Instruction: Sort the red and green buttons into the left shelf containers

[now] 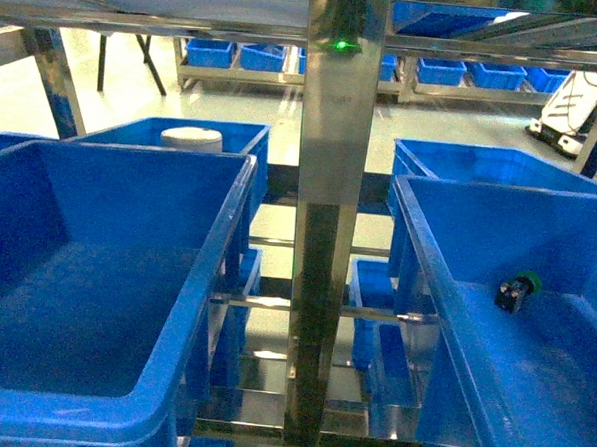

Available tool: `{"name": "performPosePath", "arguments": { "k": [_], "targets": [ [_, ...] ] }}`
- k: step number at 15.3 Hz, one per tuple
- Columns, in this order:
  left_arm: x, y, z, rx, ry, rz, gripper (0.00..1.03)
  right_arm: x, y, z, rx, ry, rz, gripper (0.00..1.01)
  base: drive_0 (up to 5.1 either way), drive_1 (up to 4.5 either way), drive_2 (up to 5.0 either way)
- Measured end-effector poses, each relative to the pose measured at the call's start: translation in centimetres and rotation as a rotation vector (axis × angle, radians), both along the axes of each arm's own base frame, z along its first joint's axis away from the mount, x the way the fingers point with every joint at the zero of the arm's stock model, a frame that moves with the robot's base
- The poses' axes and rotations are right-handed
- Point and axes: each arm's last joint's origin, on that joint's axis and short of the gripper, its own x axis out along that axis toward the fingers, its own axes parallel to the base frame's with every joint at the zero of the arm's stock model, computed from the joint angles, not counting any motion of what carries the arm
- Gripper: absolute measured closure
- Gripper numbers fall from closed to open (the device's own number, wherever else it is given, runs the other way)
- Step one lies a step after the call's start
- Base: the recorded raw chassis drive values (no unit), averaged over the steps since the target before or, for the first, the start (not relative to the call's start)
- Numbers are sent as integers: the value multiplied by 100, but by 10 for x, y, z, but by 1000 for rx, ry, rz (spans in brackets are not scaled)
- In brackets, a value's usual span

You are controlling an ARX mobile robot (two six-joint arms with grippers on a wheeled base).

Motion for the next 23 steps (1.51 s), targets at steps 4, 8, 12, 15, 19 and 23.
{"name": "performPosePath", "arguments": {
  "k": [4,8,12,15,19,23],
  "targets": [
    [0,0,0,0,0,0,71,-76,0,39,46,-172,93,3,0,0,0],
    [0,0,0,0,0,0,71,-95,-8,59,35,-262,103,3,0,0,0],
    [-5,1,-8,-43,87,22,71,-95,-8,59,34,-258,108,3,0,0,0],
    [14,10,-19,-93,144,42,71,-95,-8,59,34,-258,108,3,0,0,0],
    [32,19,-32,-115,204,53,71,-95,-8,59,34,-258,108,3,0,0,0],
    [57,32,-38,-126,240,57,71,-95,-8,59,34,-258,108,3,0,0,0]
  ]
}}
